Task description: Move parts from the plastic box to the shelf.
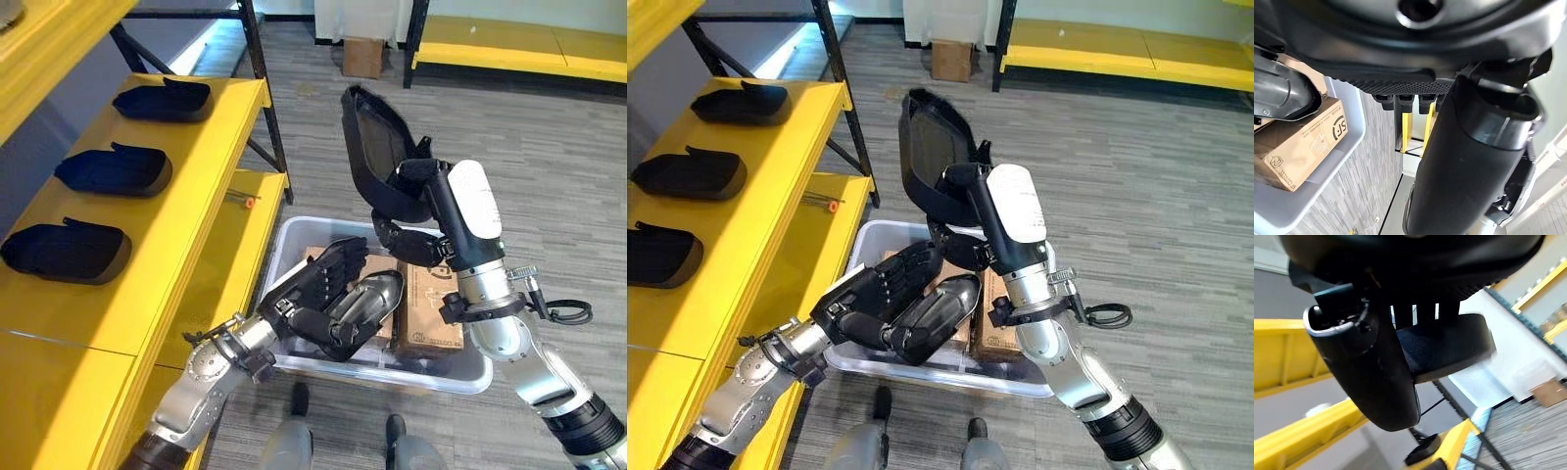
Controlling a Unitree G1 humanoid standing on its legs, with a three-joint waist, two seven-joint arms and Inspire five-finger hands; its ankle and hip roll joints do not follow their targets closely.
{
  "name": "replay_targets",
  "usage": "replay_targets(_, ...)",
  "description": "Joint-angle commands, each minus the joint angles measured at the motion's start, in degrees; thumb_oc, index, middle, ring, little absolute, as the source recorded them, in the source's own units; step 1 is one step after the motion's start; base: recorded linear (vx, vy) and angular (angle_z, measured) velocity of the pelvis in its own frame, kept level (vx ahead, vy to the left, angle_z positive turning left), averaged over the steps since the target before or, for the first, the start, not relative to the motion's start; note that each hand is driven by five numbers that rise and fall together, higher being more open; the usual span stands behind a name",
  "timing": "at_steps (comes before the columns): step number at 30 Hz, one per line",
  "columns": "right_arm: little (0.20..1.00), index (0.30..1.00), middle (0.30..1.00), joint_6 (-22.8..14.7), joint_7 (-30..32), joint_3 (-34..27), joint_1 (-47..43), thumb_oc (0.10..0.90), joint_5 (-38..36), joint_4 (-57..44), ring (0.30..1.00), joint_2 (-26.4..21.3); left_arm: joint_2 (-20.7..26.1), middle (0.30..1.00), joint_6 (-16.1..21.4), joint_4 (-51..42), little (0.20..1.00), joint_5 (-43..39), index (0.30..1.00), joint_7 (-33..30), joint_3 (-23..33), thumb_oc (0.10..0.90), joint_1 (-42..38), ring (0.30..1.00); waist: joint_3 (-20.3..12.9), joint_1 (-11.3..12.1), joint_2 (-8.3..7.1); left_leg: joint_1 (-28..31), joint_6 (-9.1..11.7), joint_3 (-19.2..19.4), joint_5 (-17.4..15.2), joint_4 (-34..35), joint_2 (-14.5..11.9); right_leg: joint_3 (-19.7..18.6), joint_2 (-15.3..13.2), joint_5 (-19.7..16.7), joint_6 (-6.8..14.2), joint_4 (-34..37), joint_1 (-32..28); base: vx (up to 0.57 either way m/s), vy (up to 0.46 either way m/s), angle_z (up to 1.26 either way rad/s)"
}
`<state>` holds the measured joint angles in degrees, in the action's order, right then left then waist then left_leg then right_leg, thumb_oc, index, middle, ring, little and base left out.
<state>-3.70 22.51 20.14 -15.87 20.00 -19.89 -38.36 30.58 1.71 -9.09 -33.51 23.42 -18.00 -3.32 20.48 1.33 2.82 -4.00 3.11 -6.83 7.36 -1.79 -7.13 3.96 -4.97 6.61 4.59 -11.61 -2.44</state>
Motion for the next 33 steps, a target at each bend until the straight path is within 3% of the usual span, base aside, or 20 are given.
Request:
replay_targets(1, 0.300, 0.300, 0.300, -7.98, 4.52, -0.41, -9.17, 0.400, -2.17, -5.31, 0.300, -0.14, -0.24, 1.000, 7.80, -5.83, 1.000, -2.00, 1.000, 0.47, -0.73, 0.900, -0.79, 1.000, -5.09, -0.04, -0.73, -0.16, 0.48, 0.43, -5.09, 0.01, -3.43, -1.45, 3.93, 8.12, -6.63, -7.67, 3.94, -0.06, -0.096, 0.04)
replay_targets(5, 0.300, 0.300, 0.300, -9.06, 5.08, -1.03, -8.00, 0.400, -2.64, -5.63, 0.300, -0.11, 0.33, 1.000, 11.10, -5.74, 1.000, -2.44, 1.000, 1.09, -1.57, 0.900, -0.85, 1.000, -4.88, -2.23, -0.05, -0.97, 1.49, 7.52, -2.76, 0.40, -7.05, 0.54, 4.22, 9.24, -7.40, -9.72, 4.34, -0.07, -0.056, 0.27)
replay_targets(7, 0.300, 0.300, 0.300, -10.56, 5.20, -2.56, -6.53, 0.400, -3.09, -5.44, 0.300, -0.58, 0.65, 1.000, 12.52, -5.85, 1.000, -2.00, 1.000, 1.87, -1.76, 0.900, -1.31, 1.000, -5.33, -3.23, -0.03, -1.30, 0.94, 11.05, -4.33, -1.64, -6.86, 1.94, 3.79, 9.11, -7.59, -9.71, 4.54, -0.12, -0.011, 0.79)
replay_targets(8, 0.300, 0.300, 0.300, -11.84, 4.45, -4.41, -5.28, 0.400, -3.76, -5.69, 0.300, -1.19, 0.89, 1.000, 13.13, -6.73, 1.000, -1.81, 1.000, 2.10, -1.87, 0.900, -1.69, 1.000, -5.88, -3.96, -0.25, -1.41, 0.04, 13.54, -6.94, -4.44, -5.79, 3.35, 2.80, 8.60, -7.49, -9.20, 4.95, -0.14, 0.027, 0.75)
replay_targets(12, 0.300, 0.300, 0.300, -12.45, 4.30, -7.11, -4.28, 0.400, -4.18, -6.48, 0.300, -2.13, 1.14, 1.000, 13.61, -10.04, 1.000, -0.30, 1.000, 1.46, -1.39, 0.900, -1.42, 1.000, -6.21, -5.00, -0.57, -0.95, -0.23, 16.83, -9.97, -12.68, -4.72, 4.98, -0.04, 7.14, -7.16, -7.87, 4.76, -0.13, 0.099, 0.56)
replay_targets(18, 0.300, 0.300, 0.300, -12.79, 2.27, -8.49, -4.85, 0.400, -5.92, -5.75, 0.300, -4.27, 1.55, 1.000, 15.85, -11.59, 1.000, -0.70, 1.000, 3.15, -0.69, 0.900, -0.19, 1.000, -7.01, -5.90, -0.38, 2.55, 1.28, 20.29, -7.38, -16.46, -7.64, 8.06, -3.04, 6.30, -7.15, -7.07, 4.47, -0.13, 0.232, 0.82)
replay_targets(22, 0.300, 0.300, 0.300, -13.47, 3.00, -9.05, -4.06, 0.400, -4.69, -5.14, 0.300, -4.57, 1.46, 1.000, 17.99, -11.42, 1.000, -0.37, 1.000, 3.05, -0.24, 0.900, 0.07, 1.000, -7.44, -6.08, 0.79, 6.25, 1.16, 23.49, -8.19, -9.90, -8.00, 10.13, -5.37, 5.66, -5.50, -7.87, 5.30, -0.10, 0.280, 1.13)
replay_targets(25, 0.300, 0.300, 0.300, -10.30, 4.02, -9.21, -3.62, 0.400, -4.50, -4.74, 0.300, -2.97, 2.19, 1.000, 18.97, -11.37, 1.000, 7.47, 1.000, 0.08, 0.35, 0.900, -0.22, 1.000, -7.91, -5.35, 0.92, 7.36, 1.06, 23.87, -8.61, -7.22, -7.02, 11.12, -6.25, 4.20, -4.08, -5.42, 3.14, -0.01, 0.251, 0.64)
replay_targets(27, 0.300, 0.300, 0.300, -8.97, 6.27, -10.85, -0.79, 0.400, -4.91, -4.65, 0.300, -1.99, 3.56, 1.000, 19.68, -13.06, 1.000, 8.31, 1.000, -2.05, 3.52, 0.900, 2.73, 1.000, -8.81, -4.13, 0.65, 8.37, 0.56, 23.35, -11.33, -4.80, -4.84, 11.96, -7.21, 1.63, -1.92, -1.67, 1.37, 0.01, 0.309, 0.57)
replay_targets(33, 0.300, 0.300, 0.300, -11.07, 5.60, -12.32, 4.18, 0.400, -2.38, -6.46, 0.300, 0.25, 5.52, 1.000, 24.77, -16.03, 1.000, 12.57, 1.000, -5.21, 11.84, 0.900, 8.68, 1.000, -9.18, -1.90, 0.12, 8.89, -0.69, 23.76, -12.89, -2.53, -2.38, 14.16, -8.56, -1.82, 0.80, 3.72, -0.08, -0.04, 0.160, 0.15)
